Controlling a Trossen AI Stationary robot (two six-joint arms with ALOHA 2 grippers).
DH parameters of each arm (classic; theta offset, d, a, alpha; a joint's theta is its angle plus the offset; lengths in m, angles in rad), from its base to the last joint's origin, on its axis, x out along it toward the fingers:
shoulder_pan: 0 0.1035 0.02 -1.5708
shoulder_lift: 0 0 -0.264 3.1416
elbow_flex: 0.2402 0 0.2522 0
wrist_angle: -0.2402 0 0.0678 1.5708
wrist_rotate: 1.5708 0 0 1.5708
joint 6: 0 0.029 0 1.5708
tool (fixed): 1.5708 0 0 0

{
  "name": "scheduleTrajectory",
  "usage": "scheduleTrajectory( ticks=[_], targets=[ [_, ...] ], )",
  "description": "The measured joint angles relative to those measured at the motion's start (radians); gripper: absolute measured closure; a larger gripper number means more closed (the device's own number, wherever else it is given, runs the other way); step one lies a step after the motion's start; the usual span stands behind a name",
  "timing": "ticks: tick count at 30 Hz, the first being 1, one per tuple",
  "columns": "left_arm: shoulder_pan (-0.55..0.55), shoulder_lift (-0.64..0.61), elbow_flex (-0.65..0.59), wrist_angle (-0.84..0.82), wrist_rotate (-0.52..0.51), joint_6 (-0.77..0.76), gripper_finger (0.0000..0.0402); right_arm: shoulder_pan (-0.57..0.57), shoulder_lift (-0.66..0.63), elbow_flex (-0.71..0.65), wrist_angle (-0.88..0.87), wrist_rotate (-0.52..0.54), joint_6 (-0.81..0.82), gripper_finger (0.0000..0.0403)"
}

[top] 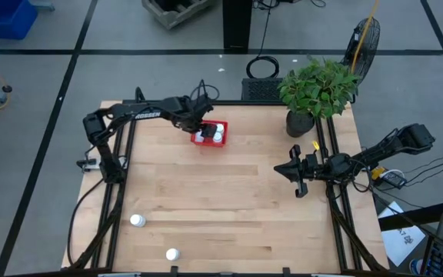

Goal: Pick and place pill bottles into a basket
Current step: Put the white pill bottle into the orange basket

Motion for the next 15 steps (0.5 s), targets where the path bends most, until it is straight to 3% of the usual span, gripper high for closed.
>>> scheduleTrajectory(
  ticks=[6, 15],
  targets=[
    [0.001, 0.000, 0.000, -0.043, -0.008, -0.008, 0.0173, 0.000, 0.000, 0.000, 0.000, 0.000, 0.000, 0.0395],
    [0.001, 0.051, 0.000, -0.044, 0.002, -0.004, 0.0150, 0.000, 0.000, 0.000, 0.000, 0.000, 0.000, 0.0394]
  ],
)
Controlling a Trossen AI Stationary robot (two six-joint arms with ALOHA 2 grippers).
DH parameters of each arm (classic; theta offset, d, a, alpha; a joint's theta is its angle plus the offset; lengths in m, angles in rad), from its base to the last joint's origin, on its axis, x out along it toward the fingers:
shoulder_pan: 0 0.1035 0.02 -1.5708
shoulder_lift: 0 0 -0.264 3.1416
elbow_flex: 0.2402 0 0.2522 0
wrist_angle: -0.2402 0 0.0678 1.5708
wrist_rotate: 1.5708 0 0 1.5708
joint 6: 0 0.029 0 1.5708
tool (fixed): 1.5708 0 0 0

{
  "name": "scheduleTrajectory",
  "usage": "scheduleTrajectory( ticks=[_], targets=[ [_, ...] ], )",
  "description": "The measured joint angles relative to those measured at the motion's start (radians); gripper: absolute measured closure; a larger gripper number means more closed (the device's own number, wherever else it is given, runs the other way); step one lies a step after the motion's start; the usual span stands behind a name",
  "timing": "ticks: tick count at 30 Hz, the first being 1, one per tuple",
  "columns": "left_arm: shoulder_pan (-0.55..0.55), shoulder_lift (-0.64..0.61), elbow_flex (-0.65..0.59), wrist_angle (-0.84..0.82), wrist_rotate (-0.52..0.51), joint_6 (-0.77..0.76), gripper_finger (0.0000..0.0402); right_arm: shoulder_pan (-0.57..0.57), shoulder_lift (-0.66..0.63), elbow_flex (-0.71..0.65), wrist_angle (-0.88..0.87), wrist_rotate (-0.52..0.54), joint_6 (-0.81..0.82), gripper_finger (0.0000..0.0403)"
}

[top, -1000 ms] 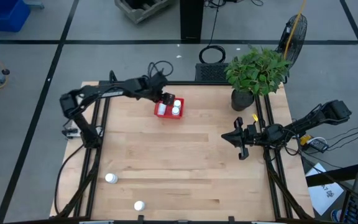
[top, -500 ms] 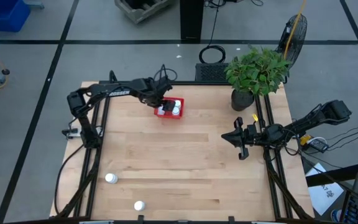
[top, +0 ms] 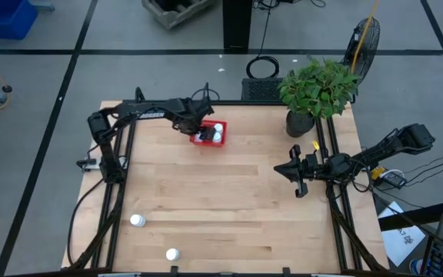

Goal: Pick and place pill bottles into a basket
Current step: Put the white pill bottle into the orange basket

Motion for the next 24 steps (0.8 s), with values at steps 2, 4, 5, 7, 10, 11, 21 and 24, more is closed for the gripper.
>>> scheduleTrajectory(
  ticks=[2, 4, 5, 7, 10, 11, 21, 24],
  targets=[
    [0.000, 0.020, 0.000, -0.001, 0.005, 0.001, 0.0146, 0.000, 0.000, 0.000, 0.000, 0.000, 0.000, 0.0394],
    [0.000, 0.038, 0.000, -0.001, 0.008, 0.000, 0.0145, 0.000, 0.000, 0.000, 0.000, 0.000, 0.000, 0.0394],
    [0.000, 0.045, 0.000, -0.004, 0.008, 0.000, 0.0145, 0.000, 0.000, 0.000, 0.000, 0.000, 0.000, 0.0394],
    [-0.003, 0.057, 0.000, -0.008, 0.009, 0.000, 0.0144, 0.000, 0.000, 0.000, 0.000, 0.000, 0.000, 0.0394],
    [-0.008, 0.073, -0.001, -0.007, 0.011, 0.002, 0.0144, 0.000, 0.000, 0.000, 0.000, 0.000, 0.000, 0.0394],
    [-0.008, 0.073, -0.002, -0.009, 0.009, 0.003, 0.0144, 0.000, 0.000, 0.000, 0.000, 0.000, 0.000, 0.0394],
    [-0.018, 0.086, -0.002, -0.022, -0.005, 0.019, 0.0144, 0.000, 0.000, 0.000, 0.000, 0.000, 0.000, 0.0394],
    [-0.017, 0.102, -0.002, -0.026, -0.007, 0.024, 0.0144, 0.000, 0.000, 0.000, 0.000, 0.000, 0.000, 0.0394]
  ],
)
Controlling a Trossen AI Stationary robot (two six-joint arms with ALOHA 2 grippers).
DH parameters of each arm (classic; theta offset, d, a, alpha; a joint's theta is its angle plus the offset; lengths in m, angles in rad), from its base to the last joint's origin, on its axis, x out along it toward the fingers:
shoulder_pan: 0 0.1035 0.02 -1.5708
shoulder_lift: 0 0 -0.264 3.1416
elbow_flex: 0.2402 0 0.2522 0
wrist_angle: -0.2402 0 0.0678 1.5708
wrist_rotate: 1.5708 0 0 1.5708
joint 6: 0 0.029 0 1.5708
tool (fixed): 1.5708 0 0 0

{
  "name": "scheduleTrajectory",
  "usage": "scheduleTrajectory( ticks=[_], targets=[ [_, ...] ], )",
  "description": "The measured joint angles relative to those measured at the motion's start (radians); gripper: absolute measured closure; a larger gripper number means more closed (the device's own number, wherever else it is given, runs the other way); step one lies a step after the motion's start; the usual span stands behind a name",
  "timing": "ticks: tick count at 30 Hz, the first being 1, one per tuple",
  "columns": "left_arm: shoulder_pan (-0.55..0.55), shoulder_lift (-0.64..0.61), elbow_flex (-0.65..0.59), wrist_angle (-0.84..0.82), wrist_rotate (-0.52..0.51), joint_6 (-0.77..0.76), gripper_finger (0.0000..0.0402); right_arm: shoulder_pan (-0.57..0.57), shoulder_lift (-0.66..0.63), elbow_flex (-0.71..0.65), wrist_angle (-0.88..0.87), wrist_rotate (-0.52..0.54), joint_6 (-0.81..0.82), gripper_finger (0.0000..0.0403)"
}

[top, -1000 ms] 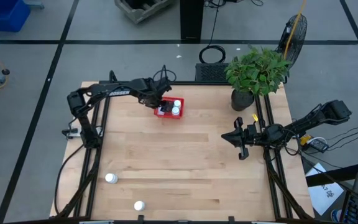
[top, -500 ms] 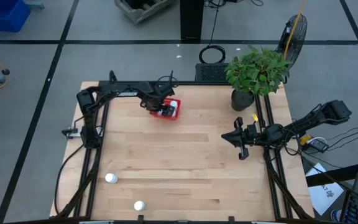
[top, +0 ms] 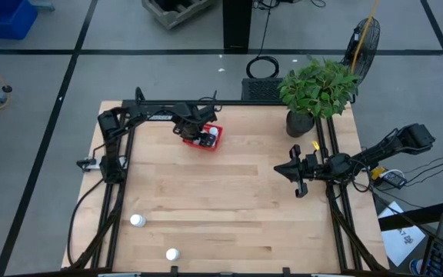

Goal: Pick and place pill bottles into a basket
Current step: Put the white pill bottle into the orange basket

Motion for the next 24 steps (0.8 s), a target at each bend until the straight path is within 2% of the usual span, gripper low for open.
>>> scheduleTrajectory(
  ticks=[6, 14, 19, 24],
  targets=[
    [-0.003, 0.022, 0.003, 0.013, 0.019, -0.002, 0.0157, 0.000, 0.000, 0.000, -0.004, 0.000, 0.000, 0.0394],
    [-0.003, 0.007, 0.000, 0.007, 0.015, 0.010, 0.0234, 0.000, 0.000, 0.000, -0.006, 0.000, 0.000, 0.0394],
    [-0.001, -0.029, 0.000, -0.015, 0.007, 0.028, 0.0232, 0.000, 0.000, 0.000, -0.006, 0.000, 0.000, 0.0394],
    [0.000, -0.070, 0.000, -0.023, 0.007, 0.054, 0.0209, 0.000, 0.000, 0.000, -0.010, 0.000, 0.000, 0.0394]
  ],
)
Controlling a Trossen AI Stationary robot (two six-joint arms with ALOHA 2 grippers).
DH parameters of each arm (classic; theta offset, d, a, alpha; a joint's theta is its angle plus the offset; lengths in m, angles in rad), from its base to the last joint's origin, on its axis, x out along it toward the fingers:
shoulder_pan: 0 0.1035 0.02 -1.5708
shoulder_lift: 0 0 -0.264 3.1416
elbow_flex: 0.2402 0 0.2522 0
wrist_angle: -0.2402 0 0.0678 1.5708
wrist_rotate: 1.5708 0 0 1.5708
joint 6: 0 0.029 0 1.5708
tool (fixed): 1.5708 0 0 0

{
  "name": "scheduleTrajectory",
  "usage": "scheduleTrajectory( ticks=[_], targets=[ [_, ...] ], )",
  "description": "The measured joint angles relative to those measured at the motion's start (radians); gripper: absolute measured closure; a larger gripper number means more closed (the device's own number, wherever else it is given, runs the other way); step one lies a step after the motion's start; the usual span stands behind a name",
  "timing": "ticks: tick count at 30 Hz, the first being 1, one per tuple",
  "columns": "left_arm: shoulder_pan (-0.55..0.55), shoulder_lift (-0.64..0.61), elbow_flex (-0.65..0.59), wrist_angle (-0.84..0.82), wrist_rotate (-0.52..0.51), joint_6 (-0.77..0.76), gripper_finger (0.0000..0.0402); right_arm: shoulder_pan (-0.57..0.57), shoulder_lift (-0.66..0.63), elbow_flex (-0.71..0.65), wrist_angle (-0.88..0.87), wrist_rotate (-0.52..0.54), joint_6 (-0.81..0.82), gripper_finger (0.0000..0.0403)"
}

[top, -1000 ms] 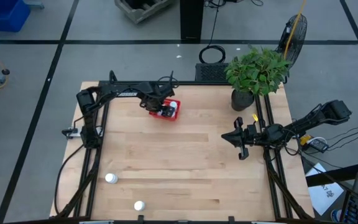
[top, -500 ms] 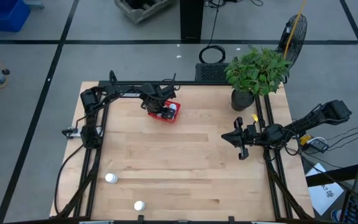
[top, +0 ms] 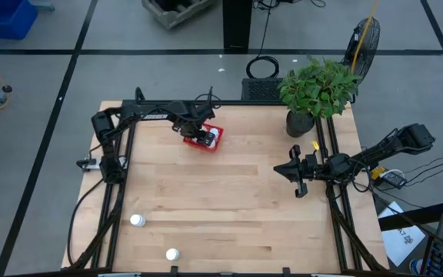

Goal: Pick and place pill bottles into a basket
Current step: Put the white pill bottle into the orange basket

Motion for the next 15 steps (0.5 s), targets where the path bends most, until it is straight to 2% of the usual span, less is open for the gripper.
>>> scheduleTrajectory(
  ticks=[4, 15],
  targets=[
    [-0.001, -0.035, 0.000, -0.041, 0.000, 0.011, 0.0236, 0.000, 0.000, 0.000, 0.000, 0.000, 0.000, 0.0394],
    [-0.050, -0.220, 0.000, -0.213, 0.001, 0.144, 0.0236, 0.000, 0.000, 0.000, -0.001, 0.000, 0.000, 0.0394]
  ],
)
